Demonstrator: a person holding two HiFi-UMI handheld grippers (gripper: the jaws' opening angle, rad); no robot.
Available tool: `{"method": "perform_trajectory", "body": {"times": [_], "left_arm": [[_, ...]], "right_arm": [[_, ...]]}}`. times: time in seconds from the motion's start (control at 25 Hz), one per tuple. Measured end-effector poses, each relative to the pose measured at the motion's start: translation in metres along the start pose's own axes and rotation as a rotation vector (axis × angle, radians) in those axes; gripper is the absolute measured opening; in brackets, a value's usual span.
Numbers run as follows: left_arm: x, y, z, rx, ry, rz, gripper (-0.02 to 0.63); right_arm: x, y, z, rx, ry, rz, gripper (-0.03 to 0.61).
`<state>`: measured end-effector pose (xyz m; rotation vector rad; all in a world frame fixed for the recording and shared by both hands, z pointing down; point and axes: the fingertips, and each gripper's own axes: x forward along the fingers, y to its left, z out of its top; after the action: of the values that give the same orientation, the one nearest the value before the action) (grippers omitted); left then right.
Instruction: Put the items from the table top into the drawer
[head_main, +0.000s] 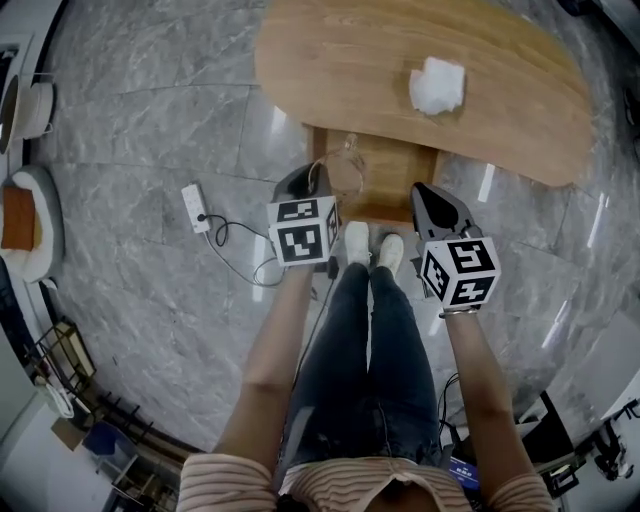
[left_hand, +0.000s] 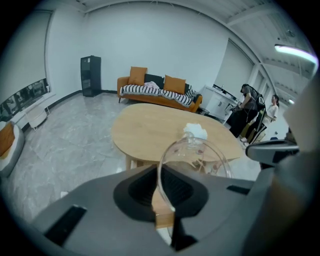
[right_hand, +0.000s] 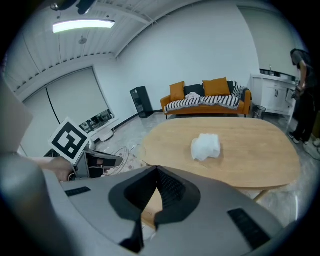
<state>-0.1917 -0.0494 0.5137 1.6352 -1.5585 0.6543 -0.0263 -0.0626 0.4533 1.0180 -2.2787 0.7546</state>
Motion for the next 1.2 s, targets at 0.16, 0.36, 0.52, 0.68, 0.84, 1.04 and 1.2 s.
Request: {"method": "perform_trajectory", "body": {"times": [0.16,0.36,0.52,0.68,0.84,1.04,1.2], "left_arm": [[0.011,-0.02,-0.025,0.036,0.034,-0.023,0.034],[0.031,-0.049,-0.054,0.086,0.069,-0.04,0.034],[0.058,-0.073,-0.083,0.112,0.125,-0.06,0.034],[0.078,-0.095,-0.095,0.16,0.113,-0.074,0.034],[0.099,-0.105,-0.11,0.174,0.119,-0.069,0.034],[0.121,-0.115,-0.12,0.186,0.108,-0.051,0.034],[0.138,-0.125,-0.129,0.202,0.105,-0.047,0.034]], "right_arm": [[-0.013,-0.014,-0.024,0.036,0.012,-0.039,0.008],[-0.025,-0.033,-0.057,0.075,0.036,-0.074,0.008],[-0.029,-0.048,-0.083,0.088,0.054,-0.088,0.008],[-0.033,-0.057,-0.108,0.102,0.066,-0.095,0.008],[-0.028,-0.063,-0.127,0.122,0.073,-0.097,0.008],[-0.02,-0.066,-0.149,0.136,0.087,-0.095,0.008],[-0.018,-0.069,-0.162,0.147,0.095,-0.097,0.008]]}}
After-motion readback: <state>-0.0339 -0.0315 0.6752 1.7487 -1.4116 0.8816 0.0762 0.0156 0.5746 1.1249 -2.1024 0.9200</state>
